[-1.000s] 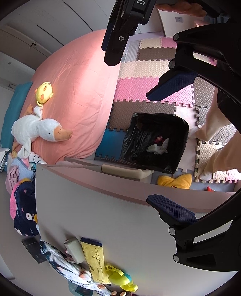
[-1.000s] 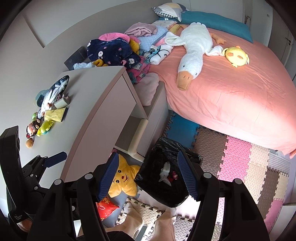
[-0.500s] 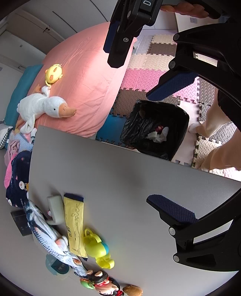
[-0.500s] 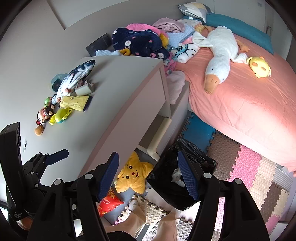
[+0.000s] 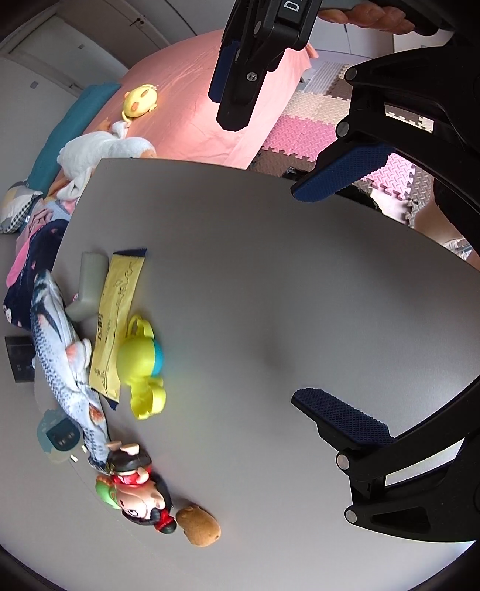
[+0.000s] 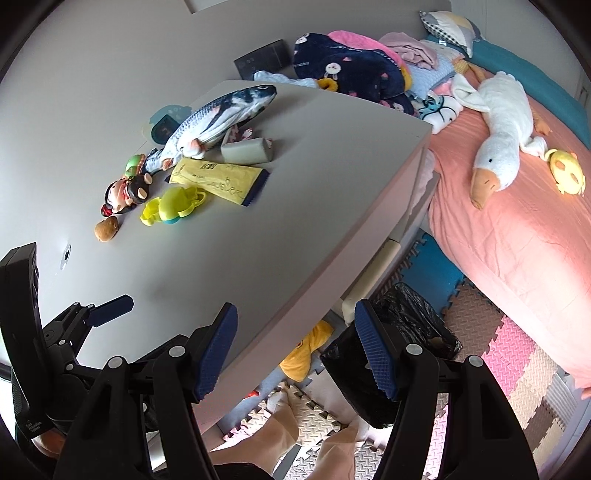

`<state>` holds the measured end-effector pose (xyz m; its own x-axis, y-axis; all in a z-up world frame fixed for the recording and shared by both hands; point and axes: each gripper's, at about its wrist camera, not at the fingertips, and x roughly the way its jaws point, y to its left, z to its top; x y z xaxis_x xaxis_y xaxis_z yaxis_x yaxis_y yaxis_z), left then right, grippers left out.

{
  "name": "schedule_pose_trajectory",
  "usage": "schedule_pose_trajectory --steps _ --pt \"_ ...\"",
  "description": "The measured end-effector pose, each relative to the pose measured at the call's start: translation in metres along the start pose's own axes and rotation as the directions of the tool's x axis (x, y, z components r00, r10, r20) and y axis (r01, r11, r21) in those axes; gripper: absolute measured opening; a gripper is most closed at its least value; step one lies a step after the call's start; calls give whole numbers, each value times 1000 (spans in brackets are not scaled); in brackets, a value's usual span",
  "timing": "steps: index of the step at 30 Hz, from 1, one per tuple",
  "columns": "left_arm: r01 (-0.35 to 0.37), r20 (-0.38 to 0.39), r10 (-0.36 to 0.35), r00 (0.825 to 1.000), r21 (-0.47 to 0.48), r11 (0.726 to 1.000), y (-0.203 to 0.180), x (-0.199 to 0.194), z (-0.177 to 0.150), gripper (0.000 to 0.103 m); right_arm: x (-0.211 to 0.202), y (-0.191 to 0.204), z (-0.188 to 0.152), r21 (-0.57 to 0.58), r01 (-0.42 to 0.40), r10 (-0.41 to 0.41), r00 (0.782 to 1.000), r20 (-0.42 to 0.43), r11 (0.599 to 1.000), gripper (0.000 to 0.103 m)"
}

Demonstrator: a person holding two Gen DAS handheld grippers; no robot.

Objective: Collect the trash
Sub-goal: 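Move both tools back over the desk toward the remaining toys, then grasp the brown bear cookie plush with the left tool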

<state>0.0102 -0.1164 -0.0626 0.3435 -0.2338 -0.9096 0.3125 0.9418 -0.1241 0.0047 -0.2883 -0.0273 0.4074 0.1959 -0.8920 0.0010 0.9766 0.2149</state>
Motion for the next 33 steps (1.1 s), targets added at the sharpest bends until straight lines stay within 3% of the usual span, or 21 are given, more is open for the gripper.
schedule_pose_trajectory --steps 18,33 --pt "-78 11 82 997 -178 981 107 -15 -11 98 46 99 32 -158 -75 65 996 -66 985 67" --pt "-104 25 111 993 -207 973 158 -12 7 98 89 129 68 -200 -40 22 996 -90 979 67"
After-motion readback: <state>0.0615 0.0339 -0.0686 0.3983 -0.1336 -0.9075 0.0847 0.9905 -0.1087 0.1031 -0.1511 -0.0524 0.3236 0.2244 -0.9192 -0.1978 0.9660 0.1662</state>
